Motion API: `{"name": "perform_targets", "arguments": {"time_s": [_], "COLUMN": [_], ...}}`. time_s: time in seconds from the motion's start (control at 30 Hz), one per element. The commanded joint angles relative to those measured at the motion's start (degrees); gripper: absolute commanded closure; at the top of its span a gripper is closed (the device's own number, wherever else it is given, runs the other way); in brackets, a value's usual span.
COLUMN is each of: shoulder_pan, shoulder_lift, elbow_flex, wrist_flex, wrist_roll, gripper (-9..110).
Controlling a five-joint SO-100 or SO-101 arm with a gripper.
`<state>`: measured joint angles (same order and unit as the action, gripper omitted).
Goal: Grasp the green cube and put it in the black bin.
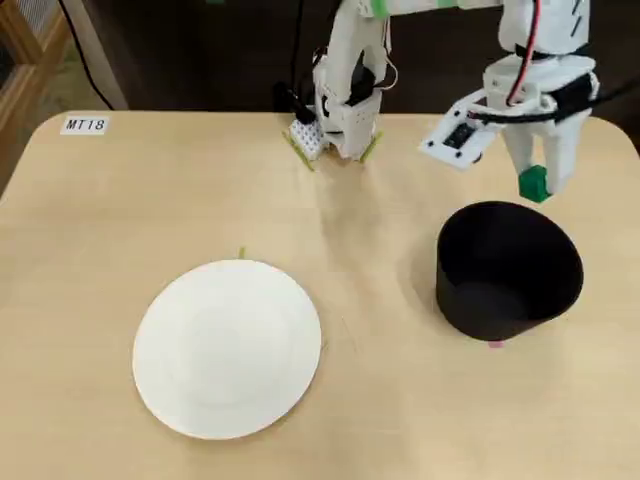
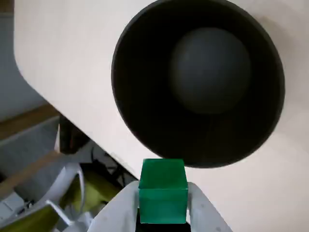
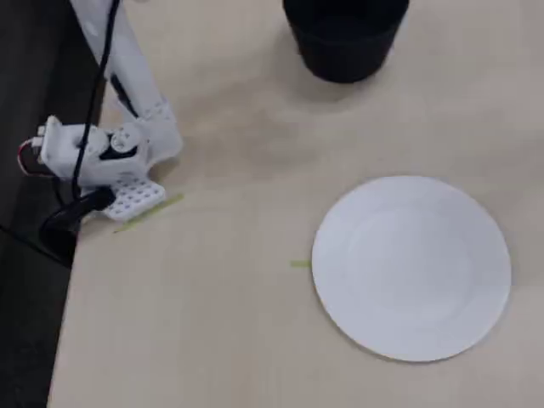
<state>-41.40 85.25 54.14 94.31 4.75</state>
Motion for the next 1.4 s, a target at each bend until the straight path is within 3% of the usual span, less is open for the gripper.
{"name": "perform_targets", "arguments": {"time_s": [0.0,0.4,0.57,0.67,0.73,0.8,0.83,0.97,1.17,1.27,1.37], "shoulder_pan": [-0.44,0.0,-0.09,0.0,0.0,0.09,0.26,8.44,37.35,43.77,39.38], "shoulder_lift": [-2.11,-13.1,-12.57,-12.04,-11.87,-11.51,-11.43,-8.96,8.7,25.05,46.23], "elbow_flex": [-0.18,-0.7,-0.26,-0.44,-0.7,-0.79,-1.32,-4.04,1.23,14.06,38.94], "wrist_flex": [-3.16,-10.55,-9.67,-9.4,-9.4,-9.84,-9.67,-3.52,2.46,-2.64,-13.54], "wrist_roll": [-0.7,0.35,-3.96,-3.69,-3.69,-4.57,-4.57,-2.02,-4.83,-3.69,3.08], "gripper": [102,102,69,66,69,96,102,102,102,102,102]}}
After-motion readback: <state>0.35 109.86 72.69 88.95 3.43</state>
